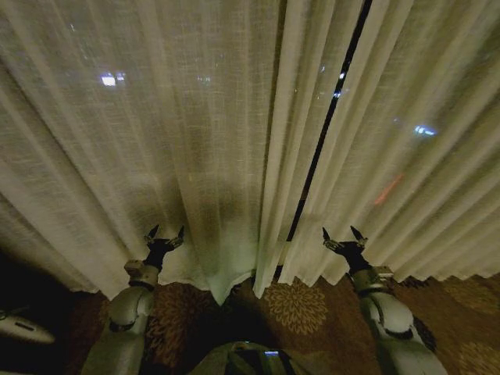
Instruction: Open the curtains by pulling them apart, changing their state from closed to fully open.
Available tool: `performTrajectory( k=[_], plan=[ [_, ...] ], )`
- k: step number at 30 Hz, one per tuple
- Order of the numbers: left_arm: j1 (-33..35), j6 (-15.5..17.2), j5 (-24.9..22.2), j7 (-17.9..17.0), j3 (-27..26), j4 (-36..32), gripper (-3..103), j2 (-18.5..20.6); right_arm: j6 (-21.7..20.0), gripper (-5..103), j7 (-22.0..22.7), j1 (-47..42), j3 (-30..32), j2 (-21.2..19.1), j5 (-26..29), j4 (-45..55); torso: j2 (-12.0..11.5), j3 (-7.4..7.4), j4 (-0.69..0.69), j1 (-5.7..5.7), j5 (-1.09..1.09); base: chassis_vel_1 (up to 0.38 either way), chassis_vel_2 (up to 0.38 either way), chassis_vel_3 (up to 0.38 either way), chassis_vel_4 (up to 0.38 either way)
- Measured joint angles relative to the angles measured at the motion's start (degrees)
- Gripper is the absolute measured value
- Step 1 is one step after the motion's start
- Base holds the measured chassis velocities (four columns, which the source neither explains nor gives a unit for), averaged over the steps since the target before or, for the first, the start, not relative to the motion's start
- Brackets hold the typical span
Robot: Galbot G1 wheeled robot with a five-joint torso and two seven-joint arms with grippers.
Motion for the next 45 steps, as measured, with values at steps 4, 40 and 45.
performTrajectory(
  k=[4,40,45],
  plan=[
    [-0.1,-0.3,-0.1,0.0,-0.2,0.5,100,0.0,-1.0,100,0.8,2.7,-0.1,-0.4,0.4,-1.9,0.0,0.00,0.02,0.00,-0.01,0.000,0.000,0.000,0.000],
    [-0.4,0.0,-0.5,-0.3,-1.0,0.0,100,-0.1,-9.2,100,6.5,24.6,-7.8,-3.1,6.9,-19.6,0.0,0.00,0.01,0.01,-0.01,0.000,0.000,0.000,0.000],
    [-0.4,0.0,-0.5,-0.3,-0.9,0.0,100,-0.1,-9.2,102,6.4,26.0,-8.0,-3.1,7.0,-21.4,0.0,0.00,0.01,0.00,-0.01,0.000,0.000,0.000,0.000]
  ],
)
